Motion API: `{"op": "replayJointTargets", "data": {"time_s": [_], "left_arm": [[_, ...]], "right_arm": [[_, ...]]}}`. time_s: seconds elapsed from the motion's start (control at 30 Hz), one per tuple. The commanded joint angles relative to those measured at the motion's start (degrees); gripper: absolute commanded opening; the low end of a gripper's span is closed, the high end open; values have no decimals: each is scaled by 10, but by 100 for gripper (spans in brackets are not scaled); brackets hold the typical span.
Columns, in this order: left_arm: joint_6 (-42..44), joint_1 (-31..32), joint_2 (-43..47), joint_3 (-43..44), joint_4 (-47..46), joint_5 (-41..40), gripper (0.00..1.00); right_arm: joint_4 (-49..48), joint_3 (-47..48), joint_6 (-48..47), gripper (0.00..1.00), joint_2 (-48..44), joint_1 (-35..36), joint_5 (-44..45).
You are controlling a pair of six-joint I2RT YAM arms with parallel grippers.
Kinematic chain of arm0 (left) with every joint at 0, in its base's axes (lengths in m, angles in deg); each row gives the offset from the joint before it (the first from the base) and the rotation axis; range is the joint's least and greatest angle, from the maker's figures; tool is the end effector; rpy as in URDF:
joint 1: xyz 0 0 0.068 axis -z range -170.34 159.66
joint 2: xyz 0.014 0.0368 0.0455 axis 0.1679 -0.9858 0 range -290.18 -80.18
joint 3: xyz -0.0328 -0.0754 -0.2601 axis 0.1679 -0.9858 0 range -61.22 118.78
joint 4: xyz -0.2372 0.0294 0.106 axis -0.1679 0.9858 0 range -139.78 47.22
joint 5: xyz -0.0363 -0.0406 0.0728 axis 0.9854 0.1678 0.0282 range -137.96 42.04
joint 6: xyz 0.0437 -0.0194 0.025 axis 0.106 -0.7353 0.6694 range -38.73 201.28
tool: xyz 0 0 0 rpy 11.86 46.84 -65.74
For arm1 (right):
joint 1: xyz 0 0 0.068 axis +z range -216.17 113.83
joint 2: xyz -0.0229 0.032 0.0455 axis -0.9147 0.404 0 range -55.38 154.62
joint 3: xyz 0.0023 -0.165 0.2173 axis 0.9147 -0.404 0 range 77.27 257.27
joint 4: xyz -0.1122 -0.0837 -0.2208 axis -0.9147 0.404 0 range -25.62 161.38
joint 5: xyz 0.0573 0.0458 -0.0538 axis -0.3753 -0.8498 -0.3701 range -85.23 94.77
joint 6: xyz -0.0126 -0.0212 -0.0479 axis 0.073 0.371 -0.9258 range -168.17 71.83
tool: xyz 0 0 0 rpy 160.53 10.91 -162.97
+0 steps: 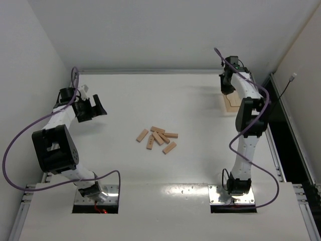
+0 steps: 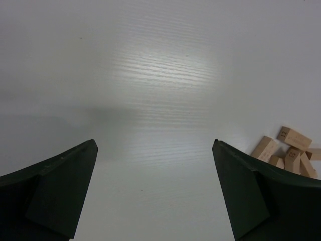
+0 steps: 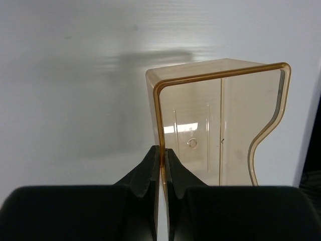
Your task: Build the wood block tower
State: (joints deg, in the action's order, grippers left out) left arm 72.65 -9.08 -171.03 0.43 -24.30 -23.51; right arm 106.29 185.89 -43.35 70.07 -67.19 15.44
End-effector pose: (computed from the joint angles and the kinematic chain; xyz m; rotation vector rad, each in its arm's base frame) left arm 0.3159 0.0916 0.2234 -0.4165 2.4263 -0.4611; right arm 0.4814 -0.0151 0.2219 0.1991 2.5759 -0.2171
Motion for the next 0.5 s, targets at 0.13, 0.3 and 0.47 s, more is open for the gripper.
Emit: {"op": "replayJointTargets", "data": {"time_s": [0.13, 0.3, 0.47], "left_arm": [[4, 40, 23, 22, -20, -12, 100], [4, 46, 12, 29, -20, -18, 100], [4, 51, 7, 40, -15, -29, 100]], "right_arm": [[-34, 83, -41, 0, 84, -33, 50], [-48, 126, -59, 1, 117, -45, 44], [-55, 132, -65, 45, 124, -50, 39]]}}
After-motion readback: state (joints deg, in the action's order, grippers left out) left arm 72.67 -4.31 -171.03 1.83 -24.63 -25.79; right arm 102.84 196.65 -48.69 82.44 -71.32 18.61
